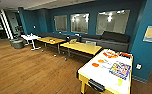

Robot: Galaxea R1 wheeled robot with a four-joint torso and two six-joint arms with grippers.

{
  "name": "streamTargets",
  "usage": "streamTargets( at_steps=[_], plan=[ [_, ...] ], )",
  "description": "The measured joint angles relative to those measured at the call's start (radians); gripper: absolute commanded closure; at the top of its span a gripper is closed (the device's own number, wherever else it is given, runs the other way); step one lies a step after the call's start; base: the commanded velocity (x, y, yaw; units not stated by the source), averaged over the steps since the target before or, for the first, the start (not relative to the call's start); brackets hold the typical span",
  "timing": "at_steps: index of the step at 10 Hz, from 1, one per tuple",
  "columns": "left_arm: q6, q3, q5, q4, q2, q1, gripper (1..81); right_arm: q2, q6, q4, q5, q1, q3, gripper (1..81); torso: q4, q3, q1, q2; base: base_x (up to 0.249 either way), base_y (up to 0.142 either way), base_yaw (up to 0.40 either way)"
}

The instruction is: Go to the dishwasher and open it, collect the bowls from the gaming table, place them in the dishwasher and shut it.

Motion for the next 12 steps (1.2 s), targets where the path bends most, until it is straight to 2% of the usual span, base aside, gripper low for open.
streamTargets(
  at_steps=[5,12],
  plan=[
    [0.000,0.000,0.000,0.000,0.000,0.000,1.0,0.003,-0.002,0.000,0.000,0.000,0.000,1.0,0.000,0.000,0.000,0.000,0.000,-0.014,0.000],
    [0.000,0.000,0.016,0.001,0.000,0.013,1.0,0.008,-0.003,0.000,-0.001,0.008,-0.001,1.0,0.000,0.000,0.000,0.000,0.000,0.000,-0.344]
  ],
)
